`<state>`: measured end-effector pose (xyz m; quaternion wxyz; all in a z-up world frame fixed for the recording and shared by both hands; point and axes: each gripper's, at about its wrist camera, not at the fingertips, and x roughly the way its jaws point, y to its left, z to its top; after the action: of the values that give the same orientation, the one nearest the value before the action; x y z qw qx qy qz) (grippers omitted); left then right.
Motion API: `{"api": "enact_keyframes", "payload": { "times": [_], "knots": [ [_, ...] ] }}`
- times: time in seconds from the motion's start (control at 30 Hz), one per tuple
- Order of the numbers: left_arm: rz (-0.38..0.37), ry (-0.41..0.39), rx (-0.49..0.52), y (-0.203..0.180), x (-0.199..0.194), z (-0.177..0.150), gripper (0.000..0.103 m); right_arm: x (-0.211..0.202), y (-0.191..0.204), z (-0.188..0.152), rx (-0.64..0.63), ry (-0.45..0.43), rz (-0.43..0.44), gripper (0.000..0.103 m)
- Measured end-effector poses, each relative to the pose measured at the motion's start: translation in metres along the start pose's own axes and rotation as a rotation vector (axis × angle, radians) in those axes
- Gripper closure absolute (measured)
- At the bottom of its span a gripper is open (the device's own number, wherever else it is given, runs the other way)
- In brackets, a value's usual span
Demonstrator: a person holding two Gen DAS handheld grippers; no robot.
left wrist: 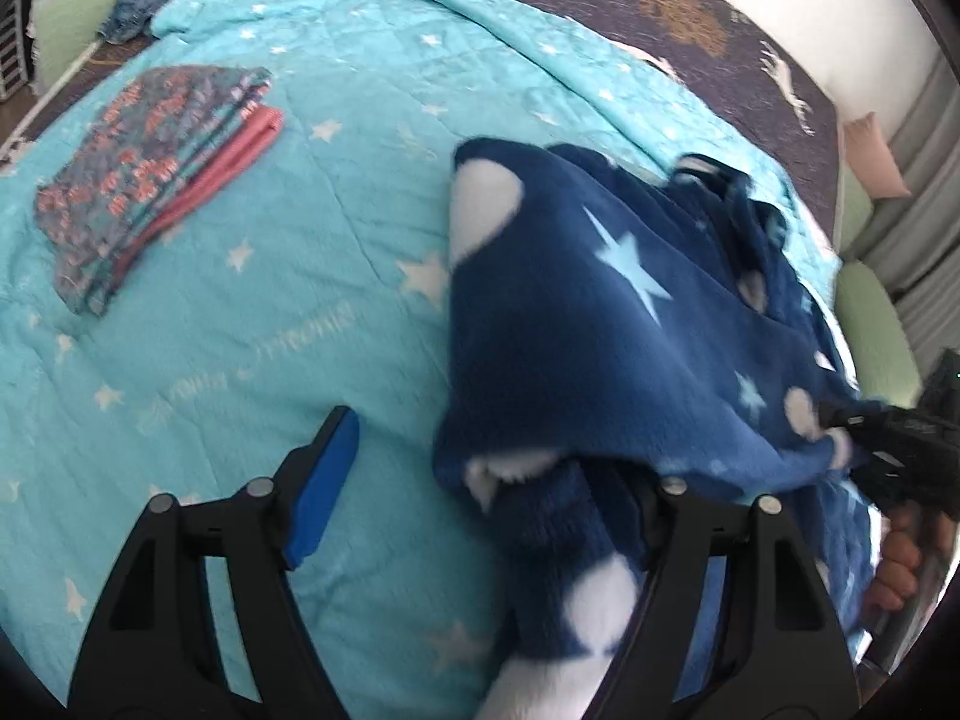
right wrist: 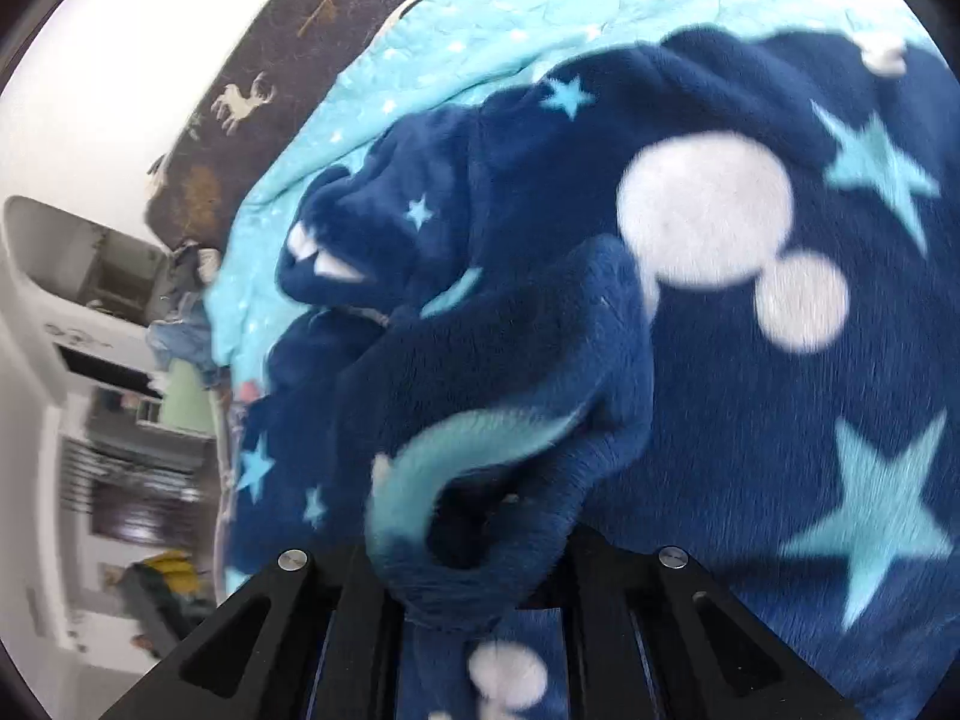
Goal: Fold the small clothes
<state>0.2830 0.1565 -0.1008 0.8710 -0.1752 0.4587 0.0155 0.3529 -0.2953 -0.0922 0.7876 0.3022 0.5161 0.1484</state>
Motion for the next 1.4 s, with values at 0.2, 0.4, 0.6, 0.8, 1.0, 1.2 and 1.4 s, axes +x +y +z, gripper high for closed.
{"api": "enact_keyframes", "payload": {
  "times": [0.2, 0.4, 0.6, 0.8, 1.0, 1.2, 1.4],
  "knots": [
    [0.130, -0.154, 0.093, -0.021, -0.031, -0.011, 0.052, -0.087, 0.051, -0.003, -0.226, -0.311, 0.099, 0.095],
    [0.161, -0.145, 0.284, -0.052, -0.033, -0.038, 0.050, -0.102, 0.019, -0.015, -0.385, -0.382, -0.178, 0.095],
    [0.099, -0.079, 0.257, -0.047, -0.028, -0.038, 0.046, -0.075, -0.074, -0.022, -0.201, -0.195, -0.209, 0.088],
    [0.117, -0.085, 0.210, -0.037, -0.032, -0.039, 0.044, -0.100, -0.072, -0.022, -0.181, -0.203, -0.215, 0.073],
    [0.121, -0.081, 0.188, -0.031, -0.039, -0.041, 0.039, -0.130, -0.084, -0.014, -0.086, -0.280, -0.250, 0.073],
    [0.038, -0.158, 0.226, -0.054, -0.093, -0.046, 0.039, -0.135, -0.051, -0.023, -0.220, -0.264, -0.187, 0.073],
    [-0.095, -0.171, 0.299, -0.093, -0.085, -0.040, 0.039, -0.078, -0.023, -0.035, -0.320, -0.135, -0.217, 0.073]
  ]
}}
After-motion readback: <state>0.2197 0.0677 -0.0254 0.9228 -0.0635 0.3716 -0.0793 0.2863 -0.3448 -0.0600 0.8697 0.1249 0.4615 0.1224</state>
